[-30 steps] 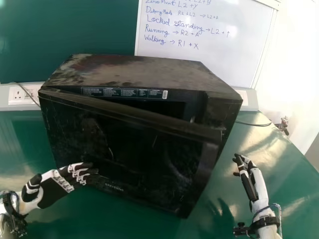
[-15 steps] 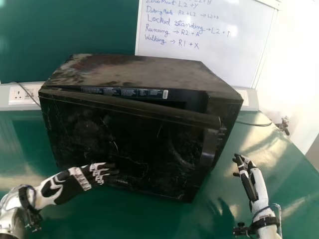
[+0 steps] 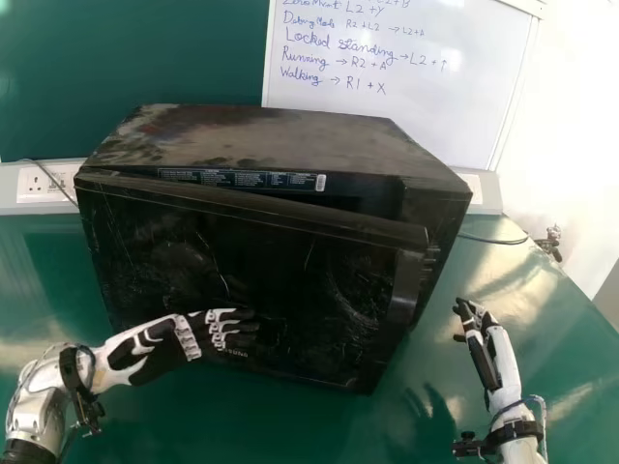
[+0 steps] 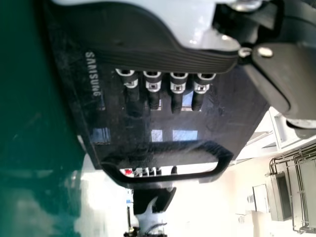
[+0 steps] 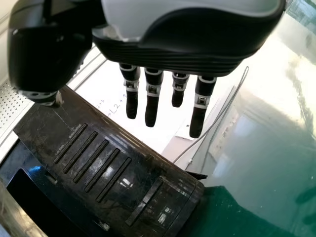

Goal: Put biscuit inside oven

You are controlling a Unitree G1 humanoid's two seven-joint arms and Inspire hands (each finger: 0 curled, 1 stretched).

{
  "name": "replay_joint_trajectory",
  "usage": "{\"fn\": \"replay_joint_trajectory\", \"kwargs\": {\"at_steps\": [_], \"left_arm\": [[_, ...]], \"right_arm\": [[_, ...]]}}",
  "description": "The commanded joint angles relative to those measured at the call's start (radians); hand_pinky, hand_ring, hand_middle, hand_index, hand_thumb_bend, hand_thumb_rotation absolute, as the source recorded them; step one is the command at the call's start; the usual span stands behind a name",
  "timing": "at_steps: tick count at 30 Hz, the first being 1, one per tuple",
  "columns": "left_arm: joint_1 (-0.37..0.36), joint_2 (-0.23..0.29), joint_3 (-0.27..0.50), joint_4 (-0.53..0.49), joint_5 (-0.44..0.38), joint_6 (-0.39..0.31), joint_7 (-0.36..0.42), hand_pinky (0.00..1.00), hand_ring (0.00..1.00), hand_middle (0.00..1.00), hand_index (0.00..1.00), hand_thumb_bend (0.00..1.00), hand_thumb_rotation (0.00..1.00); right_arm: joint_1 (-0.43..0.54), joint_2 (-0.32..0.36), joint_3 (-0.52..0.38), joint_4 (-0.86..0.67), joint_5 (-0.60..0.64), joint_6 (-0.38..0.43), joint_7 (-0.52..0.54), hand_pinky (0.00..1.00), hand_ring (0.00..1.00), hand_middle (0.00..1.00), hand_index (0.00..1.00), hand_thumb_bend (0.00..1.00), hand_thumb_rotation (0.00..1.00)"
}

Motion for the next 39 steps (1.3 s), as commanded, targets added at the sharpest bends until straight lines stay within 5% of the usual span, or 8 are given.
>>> {"fn": "replay_joint_trajectory", "kwargs": {"at_steps": [1, 12, 26, 32, 39], "left_arm": [[-0.015, -0.004, -0.006, 0.005, 0.003, 0.012, 0.017, 0.27, 0.62, 0.77, 0.69, 1.0, 0.23], [-0.007, -0.018, 0.002, -0.061, -0.002, 0.051, 0.131, 0.46, 0.83, 0.9, 0.75, 1.0, 0.2], [-0.002, 0.001, 0.018, -0.151, 0.014, 0.1, 0.258, 0.61, 0.96, 1.0, 0.9, 1.0, 0.12], [-0.002, 0.0, 0.026, -0.139, -0.001, 0.106, 0.272, 0.68, 1.0, 1.0, 0.94, 0.87, 0.1], [0.015, 0.009, 0.033, -0.16, 0.003, 0.101, 0.273, 0.67, 1.0, 1.0, 0.95, 0.84, 0.11]], "right_arm": [[0.002, 0.002, -0.001, -0.009, -0.002, 0.001, -0.007, 0.72, 0.81, 0.86, 0.88, 0.77, 0.62], [0.004, -0.003, 0.0, -0.002, -0.011, -0.005, -0.007, 0.75, 0.82, 0.86, 0.88, 0.75, 0.62], [0.008, 0.0, 0.004, 0.0, -0.01, -0.012, -0.006, 0.76, 0.83, 0.86, 0.89, 0.74, 0.62], [0.006, 0.011, -0.004, 0.001, -0.001, -0.004, -0.011, 0.74, 0.82, 0.86, 0.88, 0.76, 0.62], [-0.007, 0.023, -0.01, 0.031, 0.017, -0.006, -0.019, 0.75, 0.83, 0.87, 0.89, 0.76, 0.61]]}}
